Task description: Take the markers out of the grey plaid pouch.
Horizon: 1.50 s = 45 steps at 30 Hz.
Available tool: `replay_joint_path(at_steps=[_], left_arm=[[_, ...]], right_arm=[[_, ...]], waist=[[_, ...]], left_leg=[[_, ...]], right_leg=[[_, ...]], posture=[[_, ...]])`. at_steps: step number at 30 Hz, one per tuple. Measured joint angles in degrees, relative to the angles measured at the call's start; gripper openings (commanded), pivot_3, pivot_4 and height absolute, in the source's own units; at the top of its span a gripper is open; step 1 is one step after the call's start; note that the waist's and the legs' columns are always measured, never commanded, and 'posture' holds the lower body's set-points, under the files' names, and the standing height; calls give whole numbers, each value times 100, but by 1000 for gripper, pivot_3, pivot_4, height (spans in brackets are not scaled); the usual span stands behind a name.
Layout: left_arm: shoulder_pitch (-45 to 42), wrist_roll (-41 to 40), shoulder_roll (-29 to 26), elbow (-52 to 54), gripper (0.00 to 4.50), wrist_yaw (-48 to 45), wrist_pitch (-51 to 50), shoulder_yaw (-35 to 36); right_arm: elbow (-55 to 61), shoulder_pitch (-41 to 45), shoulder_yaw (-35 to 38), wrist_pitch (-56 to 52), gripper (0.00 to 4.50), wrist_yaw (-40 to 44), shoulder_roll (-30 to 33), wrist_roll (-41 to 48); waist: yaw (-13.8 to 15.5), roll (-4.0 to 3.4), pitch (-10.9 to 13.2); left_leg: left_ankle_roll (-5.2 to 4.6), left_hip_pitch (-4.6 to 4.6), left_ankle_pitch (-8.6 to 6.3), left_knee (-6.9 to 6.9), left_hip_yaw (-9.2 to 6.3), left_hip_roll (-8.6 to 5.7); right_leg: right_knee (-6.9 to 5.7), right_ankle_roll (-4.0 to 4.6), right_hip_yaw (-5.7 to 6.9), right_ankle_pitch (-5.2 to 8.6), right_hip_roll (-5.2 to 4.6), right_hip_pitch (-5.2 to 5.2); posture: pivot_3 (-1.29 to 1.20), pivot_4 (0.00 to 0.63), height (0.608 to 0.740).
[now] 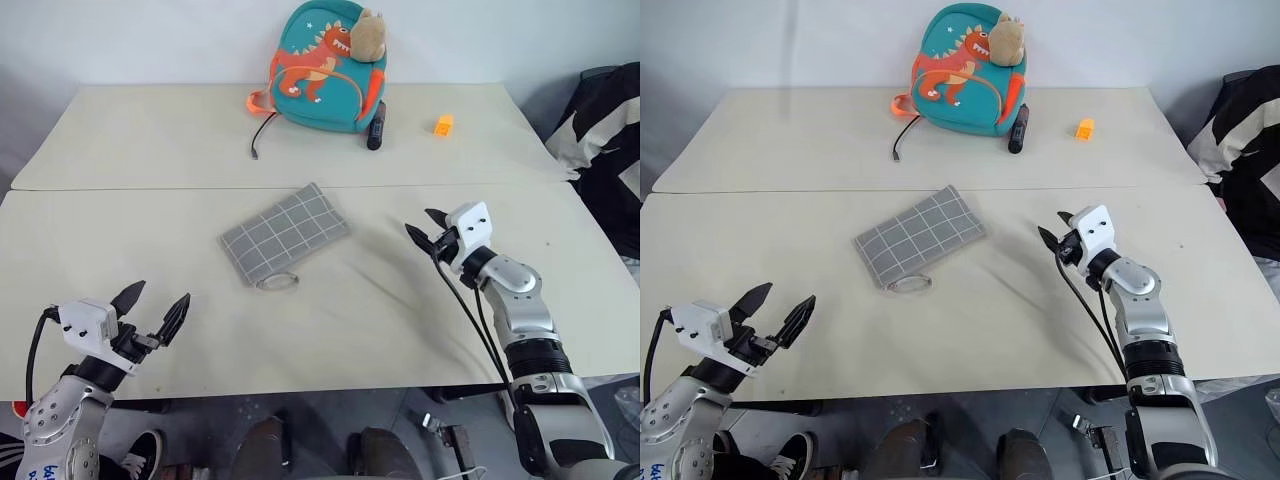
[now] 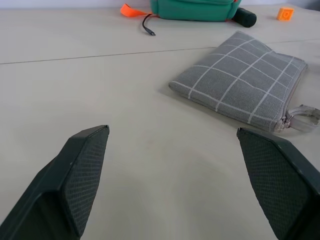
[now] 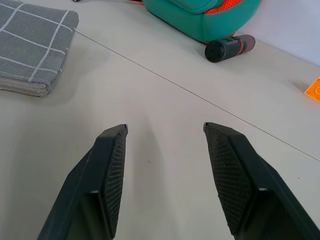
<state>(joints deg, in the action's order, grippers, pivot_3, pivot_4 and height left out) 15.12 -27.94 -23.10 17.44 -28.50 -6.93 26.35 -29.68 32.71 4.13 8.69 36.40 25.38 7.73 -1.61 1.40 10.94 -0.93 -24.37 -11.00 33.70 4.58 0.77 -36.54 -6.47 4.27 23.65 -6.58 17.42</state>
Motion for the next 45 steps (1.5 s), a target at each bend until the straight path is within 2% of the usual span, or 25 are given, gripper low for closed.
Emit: replay_joint_path(at_steps=[13, 19, 23, 28, 37, 45], left_arm=[[-91, 197, -21, -49, 4347, -120, 310, -61], [-519, 1068, -538, -678, 4347, -381, 1295, -285], [-949, 1629, -1023, -1159, 4347, -720, 1963, -668], [-1542, 2185, -1289, -1817, 4347, -932, 2701, -1236], [-2283, 3021, -1637, -3028, 4347, -1039, 3980, -1954], [-2871, 3135, -1584, -3674, 4347, -951, 4274, -2280]], right_arm=[[64, -43, -4, -26, 2524, 25, -6, 2], [788, -274, -102, -269, 2524, 677, 23, 322], [1721, -538, -412, -536, 2524, 1436, 193, 581], [2630, -767, -871, -836, 2524, 1831, 224, 651], [3141, -950, -1065, -871, 2524, 1700, 271, 372], [2871, -872, -1065, -747, 2524, 1247, 66, 50]], waist=[[3, 0, 0], [3, 0, 0], [13, -1, 1], [7, -1, 1], [20, -1, 1], [13, -1, 0]], left_leg=[[0, 0, 0, 0, 0, 0], [-1, 0, -1, -5, 4, 0], [1, 1, -2, -16, 4, 0], [5, 2, -4, -21, 4, 2], [6, 10, -3, -24, 10, 3], [5, 20, -1, -20, 15, 2]], right_leg=[[1, 0, 1, 0, 0, 0], [2, 0, 1, 0, 0, 2], [5, 0, 2, 0, -1, 5], [4, 0, 8, 0, -4, 10], [-1, 1, 21, 0, -9, 10], [-26, 0, 27, 0, -10, 12]], posture=[[0, 150, 740], [0, 150, 740], [0, 150, 740], [0, 150, 740], [0, 150, 740], [0, 150, 740]])
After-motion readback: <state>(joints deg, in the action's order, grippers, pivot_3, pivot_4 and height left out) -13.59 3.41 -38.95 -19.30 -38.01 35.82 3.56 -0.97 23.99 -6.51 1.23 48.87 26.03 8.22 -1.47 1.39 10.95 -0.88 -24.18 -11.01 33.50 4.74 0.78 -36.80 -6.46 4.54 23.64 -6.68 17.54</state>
